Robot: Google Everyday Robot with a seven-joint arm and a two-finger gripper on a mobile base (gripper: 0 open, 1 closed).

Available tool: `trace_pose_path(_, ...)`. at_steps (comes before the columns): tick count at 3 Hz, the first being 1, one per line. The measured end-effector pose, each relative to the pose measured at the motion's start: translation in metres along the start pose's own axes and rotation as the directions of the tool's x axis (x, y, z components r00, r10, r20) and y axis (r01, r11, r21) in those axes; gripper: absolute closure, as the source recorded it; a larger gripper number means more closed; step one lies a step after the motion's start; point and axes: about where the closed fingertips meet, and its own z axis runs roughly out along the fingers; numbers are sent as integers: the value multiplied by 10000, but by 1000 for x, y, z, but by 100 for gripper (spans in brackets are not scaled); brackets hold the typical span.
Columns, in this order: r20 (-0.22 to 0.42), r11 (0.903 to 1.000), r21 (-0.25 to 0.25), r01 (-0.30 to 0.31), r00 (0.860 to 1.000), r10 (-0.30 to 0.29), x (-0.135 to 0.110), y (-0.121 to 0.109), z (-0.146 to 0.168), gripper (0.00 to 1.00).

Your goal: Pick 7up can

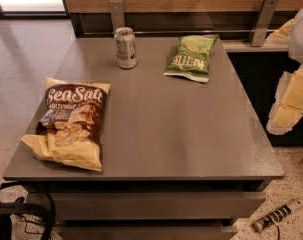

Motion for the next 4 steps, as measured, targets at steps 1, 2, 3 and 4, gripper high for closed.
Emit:
trace_pose_path(1,0,10000,0,0,10000,0,0,0,0,0)
trace_pose_path(2,1167,9969,154,-773,9903,749,-16,-9,17,0)
trace_pose_path(3,2976,9826,-294,-1836,9368,1839,-29,0,51,0)
trace_pose_path(4,5357,9673,-1014,-2326,8065,2502,-74,10,97,0)
